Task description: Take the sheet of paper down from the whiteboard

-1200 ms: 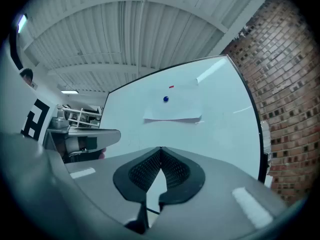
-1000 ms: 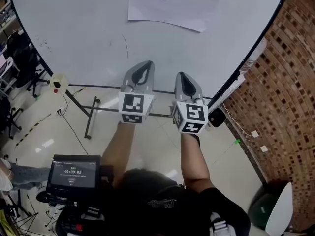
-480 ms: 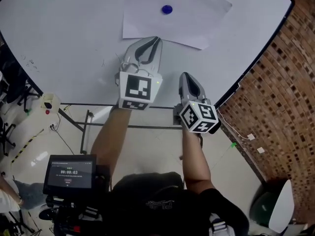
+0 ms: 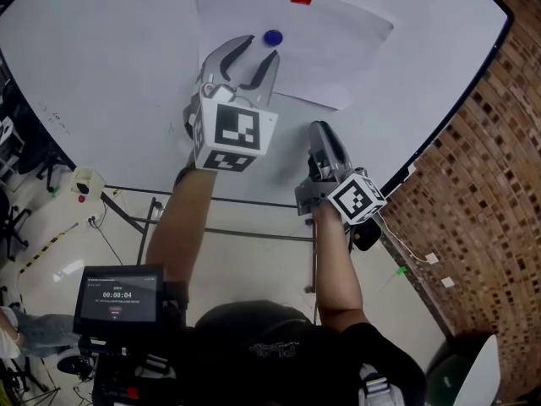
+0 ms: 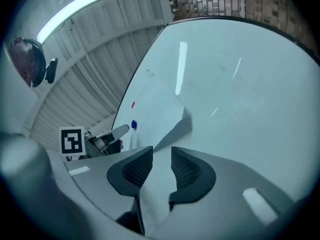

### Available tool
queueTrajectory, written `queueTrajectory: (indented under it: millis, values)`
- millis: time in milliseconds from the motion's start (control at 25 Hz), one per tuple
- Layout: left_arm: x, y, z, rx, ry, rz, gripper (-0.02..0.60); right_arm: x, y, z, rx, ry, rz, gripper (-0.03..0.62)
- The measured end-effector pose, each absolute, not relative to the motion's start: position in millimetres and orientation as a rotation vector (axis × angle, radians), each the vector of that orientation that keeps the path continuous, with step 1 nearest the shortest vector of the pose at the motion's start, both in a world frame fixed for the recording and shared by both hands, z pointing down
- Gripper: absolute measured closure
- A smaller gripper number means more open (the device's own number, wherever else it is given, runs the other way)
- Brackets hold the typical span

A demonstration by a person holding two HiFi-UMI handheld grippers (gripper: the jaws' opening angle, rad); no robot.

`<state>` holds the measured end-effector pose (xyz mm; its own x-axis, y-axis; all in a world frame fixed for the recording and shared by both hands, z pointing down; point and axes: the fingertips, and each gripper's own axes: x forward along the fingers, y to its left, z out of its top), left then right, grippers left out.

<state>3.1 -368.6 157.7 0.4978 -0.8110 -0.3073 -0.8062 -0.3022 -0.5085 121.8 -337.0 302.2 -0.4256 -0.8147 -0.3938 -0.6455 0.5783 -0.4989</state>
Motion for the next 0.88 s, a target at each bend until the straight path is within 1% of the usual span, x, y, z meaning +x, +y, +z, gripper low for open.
queueTrajectory:
  millis: [160,520,880]
  values:
    - [13,-378,157,-2.144,1.339,-0.04,0.422,131,-343,284,-1.077,2.207,-0.336,0.454]
    - [16,-390,150,-2.105,1.385,-0.026,0.422,133,-351,265,-1.041,2.222,-0.277,0.451]
    - [15,-392,148,-2.102,1.421,0.008,0.426,141,-357,254,-0.947,2.167,-0.343,0.453]
